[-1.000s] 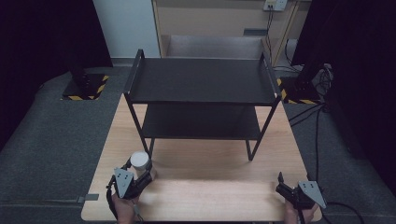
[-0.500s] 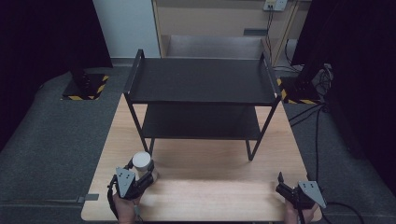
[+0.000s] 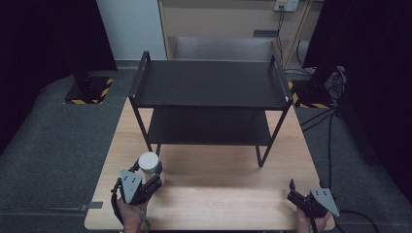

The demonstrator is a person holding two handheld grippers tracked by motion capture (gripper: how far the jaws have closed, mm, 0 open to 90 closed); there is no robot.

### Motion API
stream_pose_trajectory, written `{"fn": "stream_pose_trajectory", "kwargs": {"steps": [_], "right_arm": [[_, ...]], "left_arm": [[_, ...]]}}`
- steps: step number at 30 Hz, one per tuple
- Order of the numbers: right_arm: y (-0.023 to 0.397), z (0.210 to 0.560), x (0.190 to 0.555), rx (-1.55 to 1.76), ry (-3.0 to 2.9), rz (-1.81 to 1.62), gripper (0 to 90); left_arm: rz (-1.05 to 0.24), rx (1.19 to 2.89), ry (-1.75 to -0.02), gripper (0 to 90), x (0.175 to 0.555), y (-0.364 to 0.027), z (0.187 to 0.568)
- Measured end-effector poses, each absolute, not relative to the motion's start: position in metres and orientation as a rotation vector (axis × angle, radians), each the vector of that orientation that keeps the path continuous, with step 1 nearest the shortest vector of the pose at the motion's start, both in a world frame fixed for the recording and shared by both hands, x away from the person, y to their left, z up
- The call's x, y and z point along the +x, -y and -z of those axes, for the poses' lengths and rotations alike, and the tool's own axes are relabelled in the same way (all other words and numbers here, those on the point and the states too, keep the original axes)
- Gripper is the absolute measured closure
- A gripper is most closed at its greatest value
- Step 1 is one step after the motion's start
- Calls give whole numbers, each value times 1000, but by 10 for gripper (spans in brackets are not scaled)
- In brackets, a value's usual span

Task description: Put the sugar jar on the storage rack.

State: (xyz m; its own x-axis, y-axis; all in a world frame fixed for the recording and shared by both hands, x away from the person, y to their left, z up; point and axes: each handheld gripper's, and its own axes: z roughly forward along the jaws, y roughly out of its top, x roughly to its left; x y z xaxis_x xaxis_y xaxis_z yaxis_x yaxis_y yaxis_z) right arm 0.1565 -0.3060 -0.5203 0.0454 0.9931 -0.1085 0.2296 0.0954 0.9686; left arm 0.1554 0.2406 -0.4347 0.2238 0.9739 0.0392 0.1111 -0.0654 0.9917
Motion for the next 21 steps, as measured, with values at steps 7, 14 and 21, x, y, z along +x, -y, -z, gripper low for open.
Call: {"fn": "stream_pose_trajectory", "kwargs": {"steps": [7, 14, 21], "right_arm": [[307, 521, 156, 1323, -1375, -979, 7], [308, 521, 156, 1322, -1376, -986, 7], [309, 521, 155, 1322, -1374, -993, 7]], "left_arm": [[-1035, 1405, -1122, 333, 157, -230, 416], [-1042, 1387, -1127, 333, 162, -218, 399], [-1047, 1377, -1137, 333, 170, -207, 384]]}}
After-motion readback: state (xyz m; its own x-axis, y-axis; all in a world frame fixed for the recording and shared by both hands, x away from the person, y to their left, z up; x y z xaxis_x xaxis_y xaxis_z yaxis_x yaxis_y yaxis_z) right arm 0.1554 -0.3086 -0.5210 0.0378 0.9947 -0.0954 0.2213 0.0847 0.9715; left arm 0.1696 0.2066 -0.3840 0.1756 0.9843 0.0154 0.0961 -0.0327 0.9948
